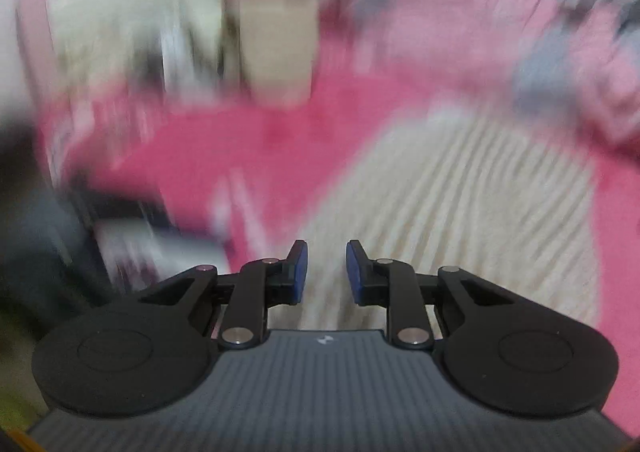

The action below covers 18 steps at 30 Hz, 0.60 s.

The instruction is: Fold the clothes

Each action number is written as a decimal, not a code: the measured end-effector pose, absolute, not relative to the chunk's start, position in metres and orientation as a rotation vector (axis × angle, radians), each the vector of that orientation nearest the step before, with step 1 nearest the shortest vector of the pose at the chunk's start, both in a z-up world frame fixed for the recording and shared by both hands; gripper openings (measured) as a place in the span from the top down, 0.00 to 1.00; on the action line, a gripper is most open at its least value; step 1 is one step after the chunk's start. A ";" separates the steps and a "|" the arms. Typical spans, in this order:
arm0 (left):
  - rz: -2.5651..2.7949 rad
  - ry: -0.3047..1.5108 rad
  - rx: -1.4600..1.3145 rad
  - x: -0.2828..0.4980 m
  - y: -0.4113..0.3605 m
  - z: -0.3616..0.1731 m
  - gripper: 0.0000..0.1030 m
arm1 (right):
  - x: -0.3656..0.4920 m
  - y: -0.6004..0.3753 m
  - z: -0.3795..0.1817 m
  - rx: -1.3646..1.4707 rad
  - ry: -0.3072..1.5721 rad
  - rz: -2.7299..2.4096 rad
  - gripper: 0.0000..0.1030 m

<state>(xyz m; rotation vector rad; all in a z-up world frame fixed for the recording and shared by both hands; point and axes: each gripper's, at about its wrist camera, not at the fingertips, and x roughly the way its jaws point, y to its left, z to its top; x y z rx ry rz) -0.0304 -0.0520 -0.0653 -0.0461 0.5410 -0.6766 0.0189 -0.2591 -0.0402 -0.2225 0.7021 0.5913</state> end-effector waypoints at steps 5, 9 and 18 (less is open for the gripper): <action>-0.664 0.586 -0.134 -0.019 -0.039 -0.077 0.50 | 0.021 -0.249 -0.025 -0.279 0.749 0.577 0.80; -0.665 0.575 -0.148 -0.014 -0.044 -0.077 0.50 | 0.020 -0.247 0.003 -0.283 0.683 0.541 0.81; -0.681 0.588 -0.241 0.014 -0.056 -0.078 0.45 | 0.051 -0.244 0.003 -0.331 0.732 0.479 0.81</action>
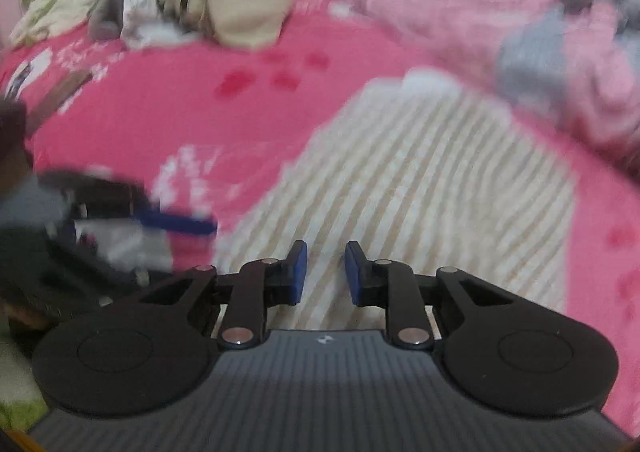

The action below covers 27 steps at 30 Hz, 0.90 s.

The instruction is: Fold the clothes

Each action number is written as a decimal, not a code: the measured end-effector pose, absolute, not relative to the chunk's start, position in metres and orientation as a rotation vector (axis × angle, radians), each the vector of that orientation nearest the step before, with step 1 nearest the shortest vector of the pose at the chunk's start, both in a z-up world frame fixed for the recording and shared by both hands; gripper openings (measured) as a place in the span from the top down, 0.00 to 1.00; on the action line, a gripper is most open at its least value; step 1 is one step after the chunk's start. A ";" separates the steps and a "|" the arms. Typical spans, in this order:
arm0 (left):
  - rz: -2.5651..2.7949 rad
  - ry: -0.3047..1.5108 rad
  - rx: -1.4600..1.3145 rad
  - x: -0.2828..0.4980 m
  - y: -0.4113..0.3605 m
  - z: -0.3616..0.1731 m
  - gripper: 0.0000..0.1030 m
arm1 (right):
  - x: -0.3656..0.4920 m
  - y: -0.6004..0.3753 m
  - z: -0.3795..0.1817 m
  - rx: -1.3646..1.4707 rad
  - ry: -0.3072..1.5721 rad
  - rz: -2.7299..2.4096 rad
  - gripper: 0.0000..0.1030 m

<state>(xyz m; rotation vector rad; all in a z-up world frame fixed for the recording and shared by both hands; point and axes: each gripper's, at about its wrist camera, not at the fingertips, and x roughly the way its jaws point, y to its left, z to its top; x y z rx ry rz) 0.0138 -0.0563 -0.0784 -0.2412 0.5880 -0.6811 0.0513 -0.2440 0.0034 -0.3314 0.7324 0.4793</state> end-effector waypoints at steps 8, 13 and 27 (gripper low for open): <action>-0.681 0.620 -0.270 0.026 -0.061 -0.080 0.44 | 0.088 -0.237 -0.038 -0.385 0.719 0.505 0.81; -0.688 0.626 -0.273 0.027 -0.062 -0.081 0.44 | 0.100 -0.228 0.003 -0.360 0.661 0.484 0.82; -0.679 0.612 -0.267 0.019 -0.062 -0.084 0.45 | 0.185 -0.200 -0.035 -0.500 0.737 0.471 0.84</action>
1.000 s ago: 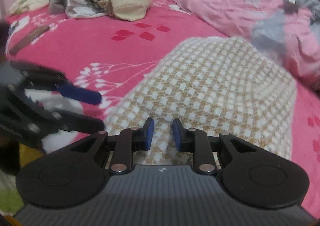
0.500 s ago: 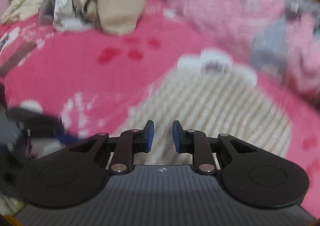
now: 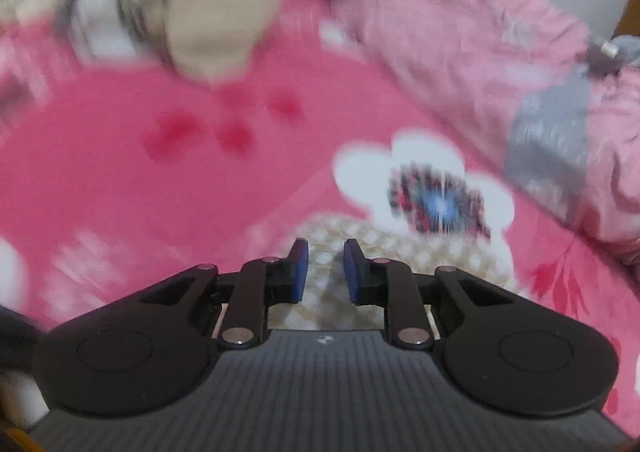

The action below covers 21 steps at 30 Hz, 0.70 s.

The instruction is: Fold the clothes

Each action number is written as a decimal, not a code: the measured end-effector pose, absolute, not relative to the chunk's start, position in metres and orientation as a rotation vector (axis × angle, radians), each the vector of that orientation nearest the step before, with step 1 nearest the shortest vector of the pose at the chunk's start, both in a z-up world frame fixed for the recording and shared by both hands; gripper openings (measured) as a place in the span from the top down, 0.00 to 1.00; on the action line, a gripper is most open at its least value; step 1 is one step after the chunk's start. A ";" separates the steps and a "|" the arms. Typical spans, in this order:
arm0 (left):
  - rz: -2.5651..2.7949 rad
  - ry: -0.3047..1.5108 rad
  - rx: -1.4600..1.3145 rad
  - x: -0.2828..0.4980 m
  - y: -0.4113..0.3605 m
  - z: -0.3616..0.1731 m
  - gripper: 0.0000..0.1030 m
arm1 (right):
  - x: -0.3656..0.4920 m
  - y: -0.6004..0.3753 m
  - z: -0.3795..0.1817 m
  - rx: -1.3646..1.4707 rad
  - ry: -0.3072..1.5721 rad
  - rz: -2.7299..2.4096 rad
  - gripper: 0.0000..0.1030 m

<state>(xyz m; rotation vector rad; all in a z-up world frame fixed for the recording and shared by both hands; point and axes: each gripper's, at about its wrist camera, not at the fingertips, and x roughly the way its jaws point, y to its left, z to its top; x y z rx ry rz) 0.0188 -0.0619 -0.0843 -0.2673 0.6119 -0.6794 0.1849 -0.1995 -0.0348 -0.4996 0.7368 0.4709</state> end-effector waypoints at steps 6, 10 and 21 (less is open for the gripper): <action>-0.707 0.615 -0.302 0.015 -0.054 -0.087 0.47 | 0.196 -0.202 -0.024 -0.501 0.780 0.489 0.83; -0.719 0.628 -0.339 0.010 -0.042 -0.089 0.47 | 0.202 -0.182 0.008 -0.473 0.761 0.589 0.83; -0.637 0.630 -0.413 0.000 0.023 -0.095 0.47 | 0.173 -0.103 -0.059 -1.029 1.019 0.806 0.79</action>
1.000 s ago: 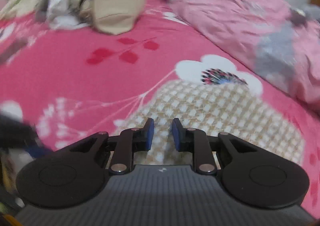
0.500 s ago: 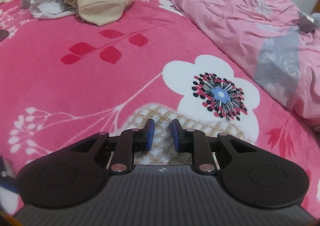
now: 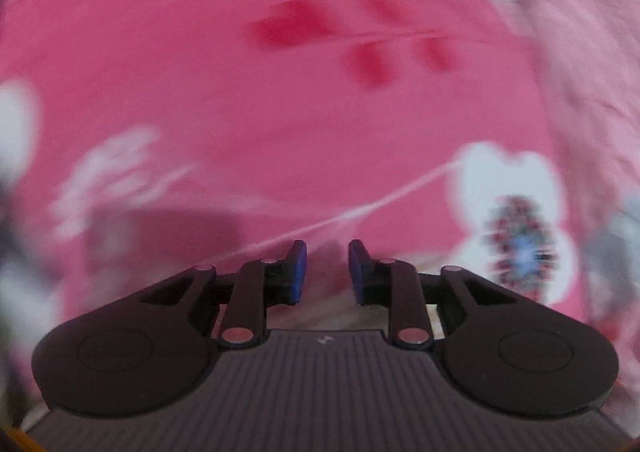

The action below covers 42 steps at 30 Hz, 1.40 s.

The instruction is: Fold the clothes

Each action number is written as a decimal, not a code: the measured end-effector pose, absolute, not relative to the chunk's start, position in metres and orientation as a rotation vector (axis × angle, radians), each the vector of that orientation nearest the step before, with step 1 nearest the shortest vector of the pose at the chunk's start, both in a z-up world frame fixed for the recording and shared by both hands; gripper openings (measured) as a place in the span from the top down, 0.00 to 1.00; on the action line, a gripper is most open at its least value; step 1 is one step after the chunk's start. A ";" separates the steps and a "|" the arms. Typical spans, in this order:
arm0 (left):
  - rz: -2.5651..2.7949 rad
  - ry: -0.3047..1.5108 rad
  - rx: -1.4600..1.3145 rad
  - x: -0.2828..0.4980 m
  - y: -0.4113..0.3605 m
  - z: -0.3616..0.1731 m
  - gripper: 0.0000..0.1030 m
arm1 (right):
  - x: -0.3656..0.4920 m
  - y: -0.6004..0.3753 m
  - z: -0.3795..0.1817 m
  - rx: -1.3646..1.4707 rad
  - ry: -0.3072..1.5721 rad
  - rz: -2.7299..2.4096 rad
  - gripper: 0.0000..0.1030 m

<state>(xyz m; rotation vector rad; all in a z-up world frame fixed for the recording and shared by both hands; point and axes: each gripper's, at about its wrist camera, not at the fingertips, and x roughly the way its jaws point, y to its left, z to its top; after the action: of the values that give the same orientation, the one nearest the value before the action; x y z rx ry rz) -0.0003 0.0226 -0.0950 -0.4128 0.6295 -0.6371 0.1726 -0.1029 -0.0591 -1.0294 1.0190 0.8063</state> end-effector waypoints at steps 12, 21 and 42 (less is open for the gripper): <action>-0.520 0.613 -0.447 0.005 0.053 -0.088 0.46 | 0.002 -0.115 -0.058 -1.166 1.045 1.007 0.77; -0.547 0.665 -0.393 0.005 0.008 -0.077 0.33 | -0.056 -0.207 -0.024 -0.485 0.918 0.922 0.69; -0.551 0.667 -0.195 0.024 -0.105 -0.038 0.25 | -0.137 -0.500 -0.110 1.212 0.292 0.254 0.37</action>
<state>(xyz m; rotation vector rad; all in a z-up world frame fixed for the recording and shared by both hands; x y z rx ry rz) 0.0242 -0.1048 -0.0375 -0.1953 0.6670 -0.5514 -0.1372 -0.4999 -0.1100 1.2124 0.2920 0.2542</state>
